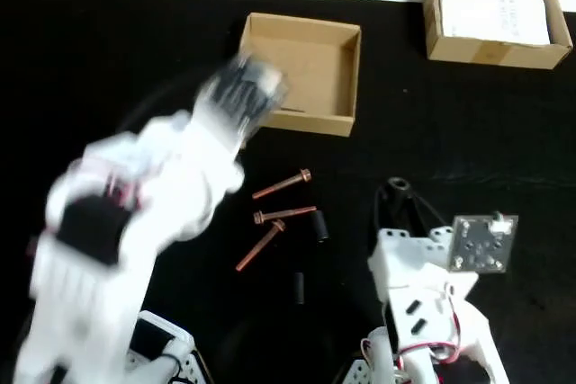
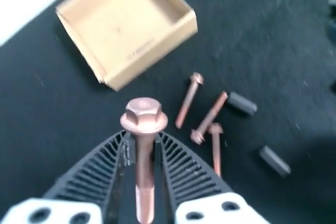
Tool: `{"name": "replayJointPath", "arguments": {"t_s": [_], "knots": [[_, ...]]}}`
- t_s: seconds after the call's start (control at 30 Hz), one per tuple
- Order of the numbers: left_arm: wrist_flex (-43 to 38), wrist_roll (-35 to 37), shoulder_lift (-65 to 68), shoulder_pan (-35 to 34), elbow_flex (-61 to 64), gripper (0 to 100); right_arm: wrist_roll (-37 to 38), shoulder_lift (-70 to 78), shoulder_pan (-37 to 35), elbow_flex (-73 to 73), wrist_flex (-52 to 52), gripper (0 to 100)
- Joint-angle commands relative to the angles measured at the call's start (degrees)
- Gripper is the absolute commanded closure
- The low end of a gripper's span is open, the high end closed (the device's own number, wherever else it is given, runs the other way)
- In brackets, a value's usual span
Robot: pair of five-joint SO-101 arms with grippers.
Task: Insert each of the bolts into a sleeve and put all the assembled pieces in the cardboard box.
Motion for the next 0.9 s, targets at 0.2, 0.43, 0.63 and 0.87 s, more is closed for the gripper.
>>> {"name": "replayJointPath", "arguments": {"t_s": [0.2,0.43,0.63,0.87], "knots": [[-38.9,20.7,-24.1,1.9,33.8,99,-0.5,-0.1,-0.7,7.4,-13.1,99.1],[-39.8,33.4,-15.5,3.1,29.8,99,-0.5,-0.1,-0.7,14.4,-23.7,99.1],[-39.8,39.3,-3.5,6.8,18.2,99,-0.4,-0.7,-0.9,22.0,-32.1,99.1],[-39.9,41.4,10.1,10.9,5.8,99,-0.2,-0.7,-0.9,25.1,-32.6,99.1]]}}
